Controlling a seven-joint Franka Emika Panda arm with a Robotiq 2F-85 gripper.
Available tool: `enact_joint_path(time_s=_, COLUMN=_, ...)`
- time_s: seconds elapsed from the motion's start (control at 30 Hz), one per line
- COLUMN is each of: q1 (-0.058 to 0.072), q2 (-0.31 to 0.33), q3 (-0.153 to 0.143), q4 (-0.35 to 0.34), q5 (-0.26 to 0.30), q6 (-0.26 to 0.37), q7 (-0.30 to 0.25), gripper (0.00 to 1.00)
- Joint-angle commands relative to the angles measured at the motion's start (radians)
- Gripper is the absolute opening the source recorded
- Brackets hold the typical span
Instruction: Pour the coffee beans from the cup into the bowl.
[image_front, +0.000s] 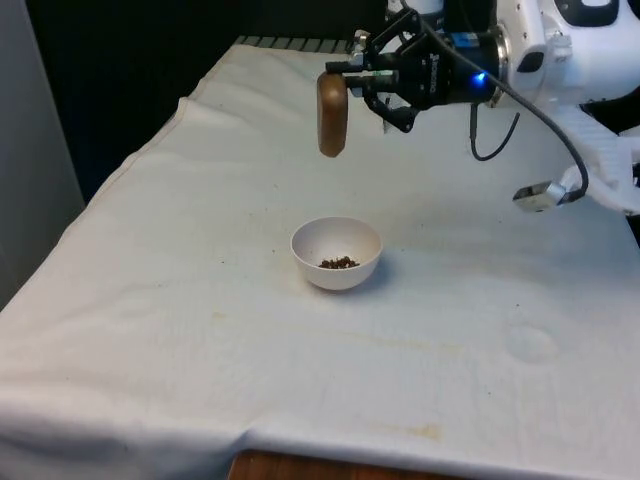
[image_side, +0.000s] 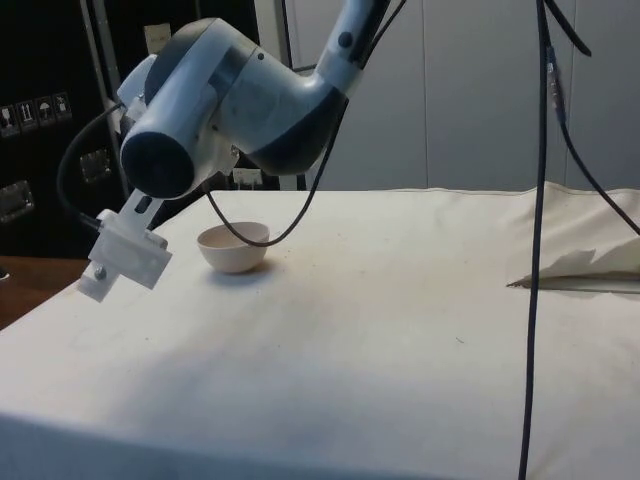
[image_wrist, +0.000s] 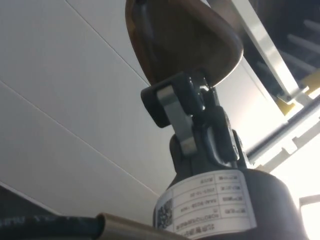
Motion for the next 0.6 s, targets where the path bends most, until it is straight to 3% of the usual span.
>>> enact_joint_path(time_s=0.0, q1=0.001, q2=0.003, q3=0.003, q4=0.003, q5=-0.003, q6=-0.007, q7=0.0, gripper=0.0)
enact_joint_path(time_s=0.03, q1=0.009, q2=0.013, q3=0.002, q4=0.013, q5=-0.01, q6=-0.026, q7=-0.002, gripper=0.0)
enact_joint_path(time_s=0.2, q1=0.009, q2=0.033, q3=0.02, q4=0.025, q5=-0.036, q6=-0.069, q7=0.003, gripper=0.0)
enact_joint_path(time_s=0.23, q1=0.002, q2=0.026, q3=0.023, q4=0.018, q5=-0.035, q6=-0.06, q7=0.002, gripper=0.0)
enact_joint_path(time_s=0.27, q1=0.009, q2=0.036, q3=0.023, q4=0.027, q5=-0.04, q6=-0.075, q7=0.005, gripper=0.0)
enact_joint_path(time_s=0.5, q1=0.01, q2=0.06, q3=0.047, q4=0.034, q5=-0.067, q6=-0.121, q7=0.041, gripper=0.0)
enact_joint_path(time_s=0.53, q1=0.005, q2=0.054, q3=0.047, q4=0.03, q5=-0.063, q6=-0.112, q7=0.036, gripper=0.0)
enact_joint_path(time_s=0.57, q1=0.01, q2=0.06, q3=0.047, q4=0.034, q5=-0.067, q6=-0.121, q7=0.041, gripper=0.0)
